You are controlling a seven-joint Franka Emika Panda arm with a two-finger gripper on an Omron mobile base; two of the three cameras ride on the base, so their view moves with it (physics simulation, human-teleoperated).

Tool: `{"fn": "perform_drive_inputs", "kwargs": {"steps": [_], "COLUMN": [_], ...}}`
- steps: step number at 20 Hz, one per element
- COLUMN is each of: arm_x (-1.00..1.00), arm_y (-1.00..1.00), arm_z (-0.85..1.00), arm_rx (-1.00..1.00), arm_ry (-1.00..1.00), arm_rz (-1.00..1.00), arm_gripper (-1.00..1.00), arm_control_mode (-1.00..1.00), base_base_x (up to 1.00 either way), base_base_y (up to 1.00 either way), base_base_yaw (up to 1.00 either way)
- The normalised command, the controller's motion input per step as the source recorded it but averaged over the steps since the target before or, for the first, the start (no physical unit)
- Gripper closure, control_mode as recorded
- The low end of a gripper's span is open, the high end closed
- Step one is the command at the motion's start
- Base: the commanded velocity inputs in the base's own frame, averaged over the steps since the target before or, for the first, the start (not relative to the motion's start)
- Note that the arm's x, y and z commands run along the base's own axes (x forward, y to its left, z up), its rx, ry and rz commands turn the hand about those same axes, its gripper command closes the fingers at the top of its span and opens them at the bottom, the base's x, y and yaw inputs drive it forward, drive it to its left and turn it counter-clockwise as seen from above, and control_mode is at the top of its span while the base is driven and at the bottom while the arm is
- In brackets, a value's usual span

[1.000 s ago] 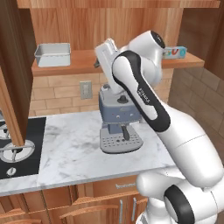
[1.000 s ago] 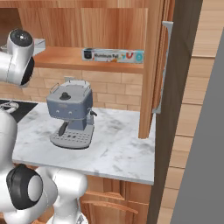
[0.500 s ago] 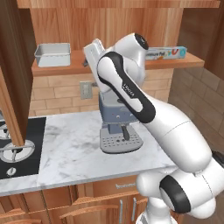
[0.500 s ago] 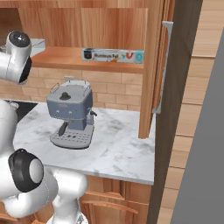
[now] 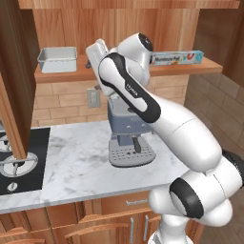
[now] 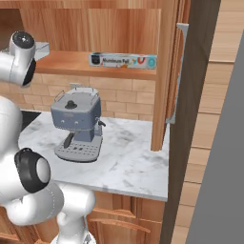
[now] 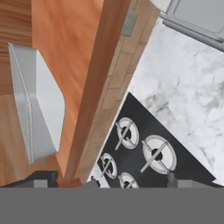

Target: Retrieve the tupperware and aluminum foil from the cabinet and place them on the dining counter near the plate with fish and lemon to prepare for storing leftovers.

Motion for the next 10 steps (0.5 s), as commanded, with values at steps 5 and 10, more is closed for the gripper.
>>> {"fn": "perform_drive_inputs", "kwargs": {"steps": [5,10], "arm_x": [0.31,0.27], "arm_y": [0.17,0.14], "arm_z": [0.02,0.12], "arm_rx": [0.0,0.0], "arm_ry": [0.0,0.0], "arm_rz": [0.0,0.0], "arm_gripper": [-1.0,-1.0], "arm_control_mode": [-1.0,-1.0], "base_base_x": [0.0,0.0], "base_base_y": [0.0,0.0], "base_base_yaw": [0.0,0.0]}}
